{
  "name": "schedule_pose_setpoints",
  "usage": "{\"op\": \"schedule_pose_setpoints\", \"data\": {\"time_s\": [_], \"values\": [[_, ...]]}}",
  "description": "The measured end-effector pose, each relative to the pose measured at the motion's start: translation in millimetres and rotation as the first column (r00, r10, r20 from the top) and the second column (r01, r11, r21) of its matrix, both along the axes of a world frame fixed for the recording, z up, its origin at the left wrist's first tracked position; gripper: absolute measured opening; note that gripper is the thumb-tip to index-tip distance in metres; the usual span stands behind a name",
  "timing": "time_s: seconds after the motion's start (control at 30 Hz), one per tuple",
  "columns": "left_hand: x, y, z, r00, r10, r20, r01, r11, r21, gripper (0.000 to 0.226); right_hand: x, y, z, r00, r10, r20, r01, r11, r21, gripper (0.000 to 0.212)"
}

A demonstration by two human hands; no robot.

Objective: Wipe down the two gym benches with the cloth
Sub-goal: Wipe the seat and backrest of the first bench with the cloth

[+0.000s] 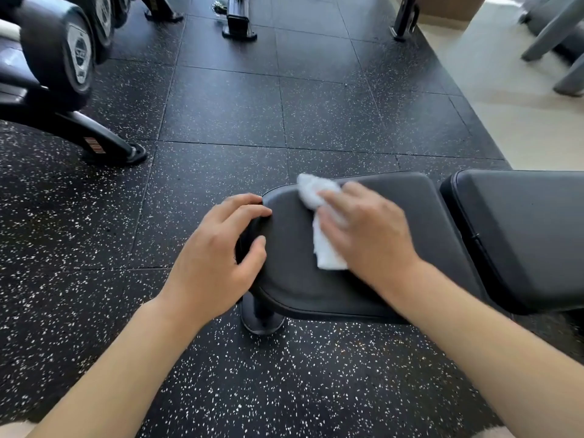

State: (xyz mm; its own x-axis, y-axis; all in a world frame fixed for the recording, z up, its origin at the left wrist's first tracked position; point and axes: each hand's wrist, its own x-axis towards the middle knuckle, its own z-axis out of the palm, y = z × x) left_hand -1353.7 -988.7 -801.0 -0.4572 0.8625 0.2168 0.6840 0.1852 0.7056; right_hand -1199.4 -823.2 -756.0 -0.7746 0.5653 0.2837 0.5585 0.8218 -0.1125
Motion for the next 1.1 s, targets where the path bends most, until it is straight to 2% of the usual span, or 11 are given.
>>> {"op": "schedule_pose_setpoints", "data": {"time_s": [0.1,0.17,0.27,0.37,0.47,0.53,0.63,0.77,0.83,0.97,1.1], "values": [[0,3,-2,1.0,0.007,0.008,-0.007,1.0,0.014,0.035,4,-44,-5,0.975,0.221,-0.033,-0.221,0.975,0.021,0.014],[1,6,-3,1.0,0.018,0.005,-0.018,0.999,0.027,0.034,7,-40,-5,0.96,0.271,-0.062,-0.273,0.962,-0.02,0.015],[3,11,-2,1.0,0.017,0.001,-0.017,0.999,0.036,0.032,8,12,-2,0.994,0.072,-0.085,-0.068,0.997,0.048,0.015],[8,14,0,1.0,0.005,0.003,-0.005,1.0,0.018,0.033,18,78,0,0.977,-0.207,-0.053,0.207,0.978,-0.017,0.026],[11,15,0,1.0,0.012,0.0,-0.012,1.0,0.007,0.033,20,93,-2,0.956,-0.291,-0.032,0.289,0.956,-0.054,0.029],[12,17,0,1.0,0.02,-0.005,-0.02,1.0,0.015,0.032,10,70,-1,0.971,-0.238,-0.028,0.237,0.971,-0.026,0.024],[14,20,-1,1.0,0.016,-0.021,-0.016,0.999,0.034,0.031,-3,13,-7,1.0,-0.026,-0.003,0.026,0.998,0.05,0.018],[14,23,-2,0.999,0.043,0.01,-0.044,0.998,0.054,0.025,0,-16,-9,0.981,0.187,-0.057,-0.188,0.982,-0.012,0.023],[16,25,-2,0.999,0.043,-0.002,-0.043,0.998,0.053,0.025,5,20,-7,0.992,0.102,-0.078,-0.101,0.995,0.013,0.022],[18,26,-1,0.999,0.045,0.004,-0.045,0.999,0.029,0.027,30,112,-3,0.946,-0.322,-0.043,0.32,0.946,-0.048,0.028],[18,26,0,0.999,0.044,0.011,-0.044,0.999,0.028,0.029,26,99,-2,0.945,-0.328,-0.009,0.327,0.945,-0.025,0.026]]}}
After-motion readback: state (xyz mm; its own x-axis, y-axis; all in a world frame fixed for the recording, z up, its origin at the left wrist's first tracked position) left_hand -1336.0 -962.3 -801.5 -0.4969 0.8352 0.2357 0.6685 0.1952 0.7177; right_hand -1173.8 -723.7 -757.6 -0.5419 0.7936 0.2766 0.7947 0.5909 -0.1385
